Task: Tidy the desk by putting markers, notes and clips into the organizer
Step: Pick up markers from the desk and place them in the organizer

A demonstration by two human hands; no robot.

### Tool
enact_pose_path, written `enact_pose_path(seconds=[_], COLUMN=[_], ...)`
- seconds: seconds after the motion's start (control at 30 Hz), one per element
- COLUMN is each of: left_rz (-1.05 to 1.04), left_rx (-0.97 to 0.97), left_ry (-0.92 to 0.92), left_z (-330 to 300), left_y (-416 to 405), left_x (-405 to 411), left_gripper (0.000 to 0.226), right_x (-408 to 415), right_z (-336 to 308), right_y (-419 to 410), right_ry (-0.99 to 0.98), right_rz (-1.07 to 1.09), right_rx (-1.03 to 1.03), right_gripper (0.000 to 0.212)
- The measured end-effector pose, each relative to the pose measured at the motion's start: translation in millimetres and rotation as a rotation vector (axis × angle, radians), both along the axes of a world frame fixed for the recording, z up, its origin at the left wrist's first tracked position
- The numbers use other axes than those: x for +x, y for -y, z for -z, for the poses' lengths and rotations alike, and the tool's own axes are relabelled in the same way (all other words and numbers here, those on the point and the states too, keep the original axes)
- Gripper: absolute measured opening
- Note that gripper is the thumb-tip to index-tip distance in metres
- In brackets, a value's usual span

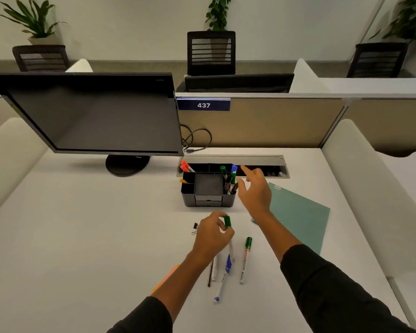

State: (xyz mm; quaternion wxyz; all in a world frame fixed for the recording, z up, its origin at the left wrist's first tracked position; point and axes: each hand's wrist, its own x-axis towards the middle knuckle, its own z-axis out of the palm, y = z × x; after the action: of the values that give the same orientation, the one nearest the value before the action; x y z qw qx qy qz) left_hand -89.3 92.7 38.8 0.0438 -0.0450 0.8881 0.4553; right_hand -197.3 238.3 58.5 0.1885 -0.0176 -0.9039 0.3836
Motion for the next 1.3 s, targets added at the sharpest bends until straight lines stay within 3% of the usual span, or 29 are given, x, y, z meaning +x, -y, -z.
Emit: enact_pose_path(seconds=[0.13, 0.27, 0.5, 0.73, 0.87, 1.17, 1.3], left_rz=[-0.042, -0.089, -0.128, -0.211, -0.224, -0.11, -0.044], left_rx=[0.059, 0.086, 0.128, 0.152, 0.132, -0.025, -0.123], left_ry=[-0.109, -0.159, -0.301, -0.427, -0.464, -0.416, -0.362], left_z=[-14.9, -24.8, -47.2, -69.0, -73.5, -60.5, -53.2], left_y=[16.9, 32.8, 40.8, 48.1, 52.7, 41.6, 31.1], left_x=[-7.4, -15.6, -28.7, -47.9, -60.4, -98.3, -109.1], left_gripper=[0.032, 0.019, 0.016, 0.014, 0.015, 0.018, 0.022], right_x=[33.9, 72.6, 118.6, 126.1, 126.7, 117.8, 114.7], right_z=[16.4, 45.9, 74.5, 82.2, 81.2, 75.0, 72.1], right_y=[-15.6, -27.1, -33.7, -36.1, -36.2, -34.8, -34.4], right_ry=[-0.021, 0.07, 0.22, 0.511, 0.586, 0.659, 0.689], right_rz=[0.105, 0.112, 0.098, 0.045, 0.052, 0.071, 0.079], right_rx=[-0.038, -0.045, -0.031, 0.077, 0.07, 0.086, 0.094], right_gripper=[0.037, 0.037, 0.029, 0.047, 0.044, 0.016, 0.019])
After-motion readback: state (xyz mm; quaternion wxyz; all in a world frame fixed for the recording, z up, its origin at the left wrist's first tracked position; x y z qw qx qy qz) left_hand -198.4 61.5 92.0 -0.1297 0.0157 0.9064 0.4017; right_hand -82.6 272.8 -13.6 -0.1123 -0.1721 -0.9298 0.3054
